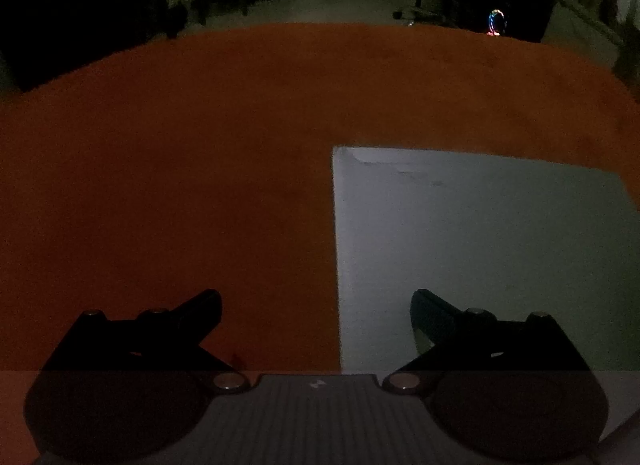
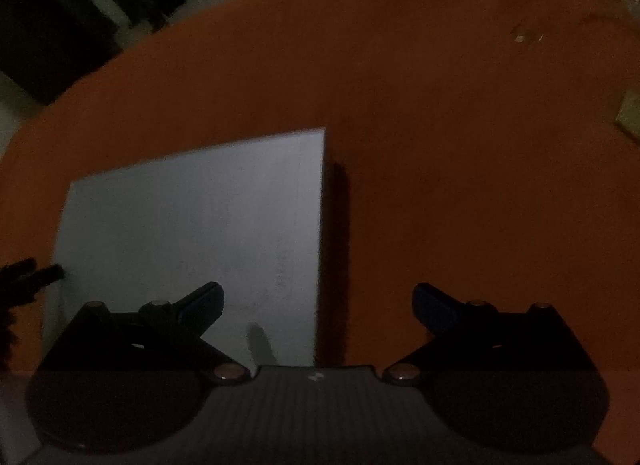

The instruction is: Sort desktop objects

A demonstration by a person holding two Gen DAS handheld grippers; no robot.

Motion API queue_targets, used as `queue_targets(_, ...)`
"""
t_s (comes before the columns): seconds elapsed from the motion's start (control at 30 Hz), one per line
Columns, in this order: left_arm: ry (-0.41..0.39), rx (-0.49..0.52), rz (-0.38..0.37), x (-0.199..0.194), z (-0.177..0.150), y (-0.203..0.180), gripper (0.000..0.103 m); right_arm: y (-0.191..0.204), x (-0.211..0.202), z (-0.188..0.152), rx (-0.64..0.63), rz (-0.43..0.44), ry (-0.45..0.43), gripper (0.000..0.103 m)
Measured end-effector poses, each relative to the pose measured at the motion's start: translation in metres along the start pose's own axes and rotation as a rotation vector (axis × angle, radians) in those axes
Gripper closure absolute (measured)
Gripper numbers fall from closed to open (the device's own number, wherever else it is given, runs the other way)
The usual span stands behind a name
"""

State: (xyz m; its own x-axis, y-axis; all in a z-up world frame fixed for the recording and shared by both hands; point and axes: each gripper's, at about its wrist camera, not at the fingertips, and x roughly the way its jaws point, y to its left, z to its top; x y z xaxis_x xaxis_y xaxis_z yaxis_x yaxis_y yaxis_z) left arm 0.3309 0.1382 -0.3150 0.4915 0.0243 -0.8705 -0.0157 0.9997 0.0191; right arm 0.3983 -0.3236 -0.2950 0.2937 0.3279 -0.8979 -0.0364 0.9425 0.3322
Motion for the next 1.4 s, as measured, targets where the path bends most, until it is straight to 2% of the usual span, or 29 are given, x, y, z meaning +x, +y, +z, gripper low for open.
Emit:
queue_targets(0.1, 0.021, 0.013, -0.065, 0.003, 0.001, 0.0, 0.001, 0.01, 0.012, -0.004, -0.037, -0.017, 0.024, 0.0)
queue_targets(0.2, 0.086, 0.036, -0.178, 0.009, 0.0, -0.001, 0.0, 0.022, 0.023, -0.013, -0.08, 0.034, 0.08, 0.0)
queue_targets(0.33, 0.102, 0.049, -0.233, 0.012, -0.003, -0.002, 0.0, 0.038, 0.03, -0.017, -0.188, 0.052, 0.123, 0.0)
queue_targets(0.43, 0.137, 0.056, -0.301, 0.02, -0.003, -0.001, 0.0, 0.041, 0.03, -0.017, -0.205, 0.03, 0.129, 0.0)
queue_targets(0.5, 0.138, 0.108, -0.324, 0.018, -0.005, -0.007, 0.0, 0.04, 0.029, -0.017, -0.215, 0.028, 0.121, 0.0)
queue_targets(0.63, 0.15, 0.111, -0.317, 0.017, -0.002, -0.008, 0.0, 0.039, 0.024, -0.014, -0.189, 0.043, 0.106, 0.0)
queue_targets(0.77, 0.154, 0.047, -0.311, -0.001, -0.003, -0.005, 0.0, 0.036, 0.004, 0.01, -0.033, 0.127, 0.022, 0.0)
queue_targets(1.0, 0.103, -0.04, -0.296, -0.043, 0.002, 0.004, 0.001, 0.045, -0.04, 0.015, -0.08, 0.219, -0.054, 0.0)
queue_targets(1.27, 0.044, -0.14, -0.278, -0.09, 0.008, 0.013, 0.001, 0.05, -0.06, 0.006, -0.08, 0.238, -0.088, 0.0)
queue_targets(1.4, 0.023, -0.137, -0.291, -0.117, 0.002, 0.014, 0.001, 0.046, -0.077, -0.004, -0.049, 0.268, -0.103, 0.0)
